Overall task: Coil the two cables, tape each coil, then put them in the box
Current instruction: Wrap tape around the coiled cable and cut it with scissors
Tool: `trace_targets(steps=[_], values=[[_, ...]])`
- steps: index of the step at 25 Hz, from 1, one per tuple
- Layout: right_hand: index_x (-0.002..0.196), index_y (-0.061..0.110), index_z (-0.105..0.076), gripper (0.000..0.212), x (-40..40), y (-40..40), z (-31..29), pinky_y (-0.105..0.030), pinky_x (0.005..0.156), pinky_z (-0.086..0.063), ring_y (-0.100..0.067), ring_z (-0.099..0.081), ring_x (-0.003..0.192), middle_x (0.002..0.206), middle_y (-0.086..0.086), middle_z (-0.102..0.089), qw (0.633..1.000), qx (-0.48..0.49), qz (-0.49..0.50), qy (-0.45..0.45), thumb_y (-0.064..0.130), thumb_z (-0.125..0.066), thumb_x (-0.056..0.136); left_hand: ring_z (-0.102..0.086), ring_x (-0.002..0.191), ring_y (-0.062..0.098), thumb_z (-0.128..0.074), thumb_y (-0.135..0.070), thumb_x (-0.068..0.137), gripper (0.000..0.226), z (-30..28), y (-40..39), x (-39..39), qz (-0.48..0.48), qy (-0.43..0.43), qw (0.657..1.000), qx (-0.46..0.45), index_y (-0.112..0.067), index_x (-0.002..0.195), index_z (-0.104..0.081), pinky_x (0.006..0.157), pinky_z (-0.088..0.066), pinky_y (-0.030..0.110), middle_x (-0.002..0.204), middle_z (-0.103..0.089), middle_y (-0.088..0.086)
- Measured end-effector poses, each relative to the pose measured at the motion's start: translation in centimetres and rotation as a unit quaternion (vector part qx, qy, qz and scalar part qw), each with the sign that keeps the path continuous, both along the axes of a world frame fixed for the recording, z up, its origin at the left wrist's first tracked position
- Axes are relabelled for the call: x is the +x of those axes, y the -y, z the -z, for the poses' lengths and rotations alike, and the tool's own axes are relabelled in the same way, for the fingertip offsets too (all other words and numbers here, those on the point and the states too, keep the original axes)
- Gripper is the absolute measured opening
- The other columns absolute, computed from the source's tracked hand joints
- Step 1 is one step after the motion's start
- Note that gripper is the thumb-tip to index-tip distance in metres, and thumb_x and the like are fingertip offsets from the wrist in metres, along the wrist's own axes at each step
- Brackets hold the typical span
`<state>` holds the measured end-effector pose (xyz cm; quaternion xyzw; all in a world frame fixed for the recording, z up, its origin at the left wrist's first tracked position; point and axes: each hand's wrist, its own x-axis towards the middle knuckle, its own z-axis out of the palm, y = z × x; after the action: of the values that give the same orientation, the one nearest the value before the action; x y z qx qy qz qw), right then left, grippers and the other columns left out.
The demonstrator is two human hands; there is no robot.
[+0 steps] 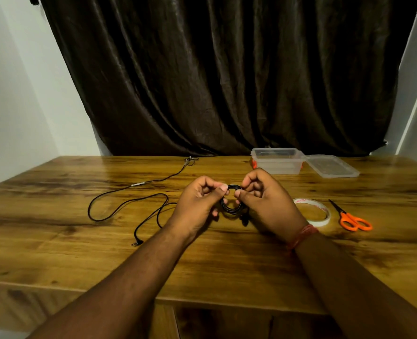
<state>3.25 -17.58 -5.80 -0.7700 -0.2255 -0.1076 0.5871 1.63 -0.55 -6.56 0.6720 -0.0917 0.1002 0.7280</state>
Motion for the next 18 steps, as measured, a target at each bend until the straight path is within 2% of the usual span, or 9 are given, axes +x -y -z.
trace_targets(steps=[3, 5, 7, 8, 10, 12, 15, 18], values=[[0.092, 0.026, -0.060, 0.013, -0.25, -0.01, -0.17, -0.042, 0.066, -0.059, -0.022, -0.065, 0.076, 0.082, -0.003, -0.064, 1.000, -0.018, 0.019, 0.008, 0.013, -0.064, 0.092, -0.065, 0.080, 0.027, -0.063, -0.013, 0.094, 0.004, 0.18, 0.16, -0.19, -0.005, 0.021, 0.998, 0.051, -0.017, 0.093, -0.064, 0.060, -0.048, 0.036, 0.091, -0.070, 0.013], [0.092, 0.026, -0.064, 0.012, -0.51, 0.09, -0.27, -0.034, 0.072, -0.058, -0.015, -0.066, 0.081, 0.084, 0.002, -0.067, 0.997, -0.059, 0.022, 0.038, 0.014, -0.066, 0.091, -0.068, 0.089, 0.025, -0.064, -0.016, 0.093, 0.005, 0.38, 0.15, -0.13, -0.002, 0.033, 0.996, 0.082, -0.020, 0.096, -0.066, 0.075, -0.055, 0.037, 0.095, -0.071, 0.012], [0.092, 0.025, -0.066, 0.011, -0.71, 0.01, -0.39, -0.026, 0.073, -0.056, -0.004, -0.064, 0.079, 0.082, 0.008, -0.068, 0.995, -0.086, 0.022, 0.054, 0.014, -0.067, 0.089, -0.069, 0.089, 0.023, -0.067, -0.018, 0.091, 0.005, 0.51, 0.05, -0.06, 0.020, 0.048, 0.994, 0.098, -0.020, 0.095, -0.067, 0.083, -0.055, 0.040, 0.092, -0.071, 0.011], [0.092, 0.025, -0.066, 0.012, -0.64, -0.04, -0.33, -0.027, 0.072, -0.055, -0.003, -0.063, 0.075, 0.079, 0.010, -0.067, 0.995, -0.083, 0.019, 0.051, 0.013, -0.067, 0.089, -0.068, 0.086, 0.023, -0.067, -0.015, 0.090, 0.005, 0.55, 0.06, 0.08, 0.027, 0.049, 0.994, 0.090, -0.019, 0.093, -0.067, 0.081, -0.056, 0.040, 0.089, -0.070, 0.011], [0.090, 0.028, -0.064, 0.017, -0.34, -0.07, -0.16, -0.040, 0.069, -0.055, -0.012, -0.060, 0.066, 0.070, 0.007, -0.063, 0.999, -0.047, 0.010, 0.021, 0.011, -0.067, 0.089, -0.066, 0.080, 0.019, -0.064, -0.004, 0.091, 0.008, 0.47, 0.06, 0.30, 0.029, 0.039, 0.998, 0.035, -0.012, 0.090, -0.065, 0.076, -0.054, 0.034, 0.085, -0.068, 0.011], [0.091, 0.024, -0.061, 0.015, -0.08, -0.05, -0.07, -0.050, 0.066, -0.055, -0.022, -0.058, 0.064, 0.065, -0.007, -0.059, 1.000, 0.013, -0.009, -0.026, 0.009, -0.065, 0.090, -0.065, 0.075, 0.014, -0.061, 0.003, 0.091, 0.012, 0.23, 0.01, 0.36, 0.022, 0.027, 0.999, -0.013, -0.008, 0.088, -0.062, 0.074, -0.053, 0.028, 0.083, -0.068, 0.009], [0.091, 0.015, -0.062, 0.012, 0.02, 0.06, -0.25, -0.055, 0.074, -0.056, -0.023, -0.064, 0.071, 0.069, -0.009, -0.063, 0.995, 0.075, -0.022, -0.059, 0.003, -0.063, 0.091, -0.066, 0.076, 0.016, -0.060, 0.002, 0.092, 0.009, -0.06, -0.04, 0.21, 0.037, 0.006, 0.998, -0.043, -0.007, 0.089, -0.061, 0.073, -0.054, 0.028, 0.079, -0.069, 0.008], [0.086, 0.022, -0.067, 0.017, 0.09, 0.10, -0.13, -0.055, 0.073, -0.056, -0.023, -0.060, 0.070, 0.071, -0.008, -0.059, 0.999, 0.031, -0.008, -0.032, 0.006, -0.065, 0.089, -0.065, 0.075, 0.018, -0.057, 0.000, 0.093, 0.006, -0.13, 0.10, 0.04, 0.062, -0.015, 0.996, -0.065, -0.001, 0.100, -0.057, 0.072, -0.055, 0.028, 0.080, -0.067, 0.012]])
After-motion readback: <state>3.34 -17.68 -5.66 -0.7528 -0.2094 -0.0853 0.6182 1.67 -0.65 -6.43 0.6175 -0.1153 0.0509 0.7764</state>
